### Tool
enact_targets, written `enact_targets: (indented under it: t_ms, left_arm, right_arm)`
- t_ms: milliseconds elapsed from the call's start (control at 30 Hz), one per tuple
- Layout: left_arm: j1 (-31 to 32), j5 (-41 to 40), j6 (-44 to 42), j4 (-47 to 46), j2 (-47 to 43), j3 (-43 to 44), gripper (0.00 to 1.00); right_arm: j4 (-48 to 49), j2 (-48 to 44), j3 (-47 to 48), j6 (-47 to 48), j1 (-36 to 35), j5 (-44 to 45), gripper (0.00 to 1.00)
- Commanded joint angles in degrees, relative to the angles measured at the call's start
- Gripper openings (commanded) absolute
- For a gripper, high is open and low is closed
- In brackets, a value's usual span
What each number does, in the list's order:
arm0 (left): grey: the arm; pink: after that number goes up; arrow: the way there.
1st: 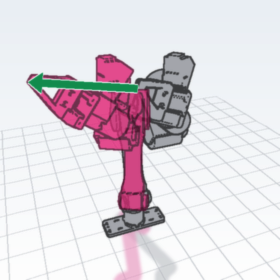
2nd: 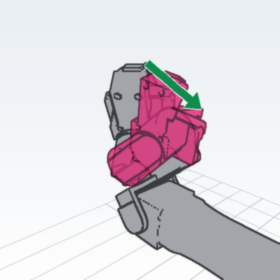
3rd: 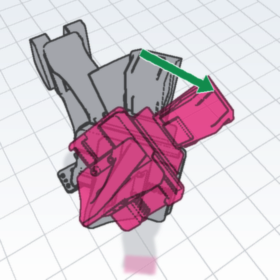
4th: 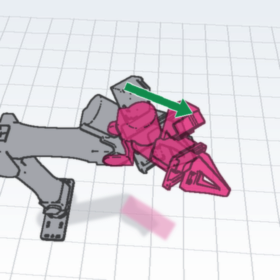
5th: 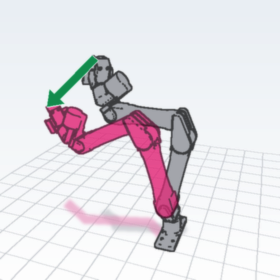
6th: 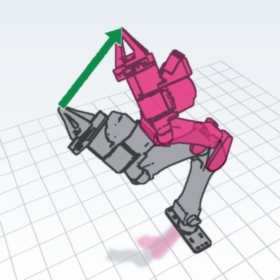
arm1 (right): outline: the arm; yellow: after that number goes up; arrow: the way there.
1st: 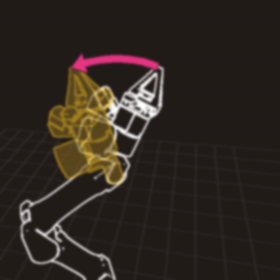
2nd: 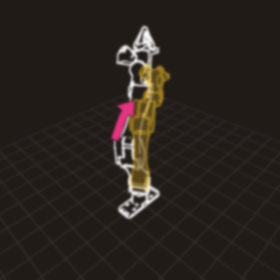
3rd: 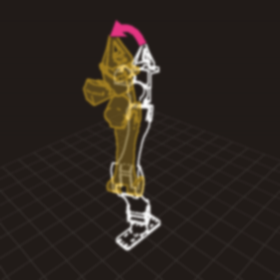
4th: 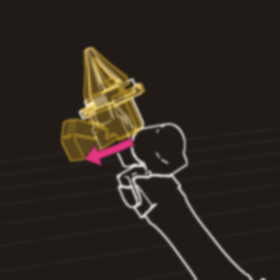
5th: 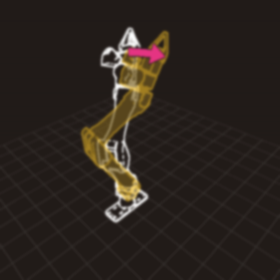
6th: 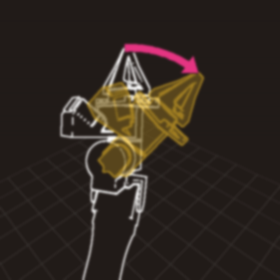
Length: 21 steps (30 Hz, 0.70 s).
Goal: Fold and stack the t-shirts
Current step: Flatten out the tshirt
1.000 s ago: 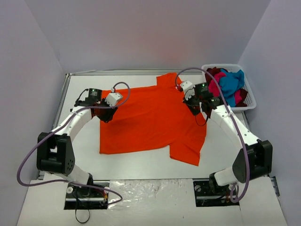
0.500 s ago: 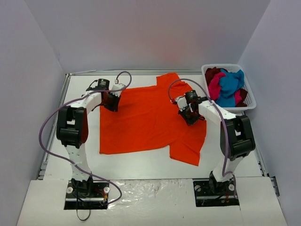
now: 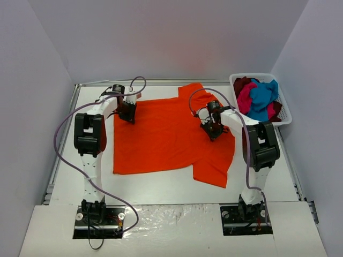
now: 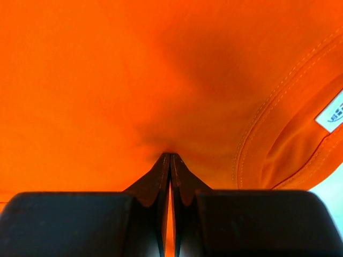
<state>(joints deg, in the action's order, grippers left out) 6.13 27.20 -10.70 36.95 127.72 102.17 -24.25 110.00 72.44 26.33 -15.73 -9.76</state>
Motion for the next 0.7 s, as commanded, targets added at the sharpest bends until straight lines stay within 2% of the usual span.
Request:
enact_targets:
  t_ms: [0,400,667]
  left_arm:
    - [-1.64,0.04,1.82,5.41,2.97,3.99,0.02]
    - [-2.97,-2.85,2.61,11.56,13.25,18.75,0.03]
    - [-2.97,-4.35,4.02,15.34,22.04,38.52,0.02]
  right_arm:
    - [-1.41,3.37,3.22,0.57,0.43,-0.96,0.00]
    - [-2.91,13.22,13.77,0.74,0.70,-1.31,0.00]
    - [-4.75,18.93,21.33,1.36,1.40,-1.05,0.00]
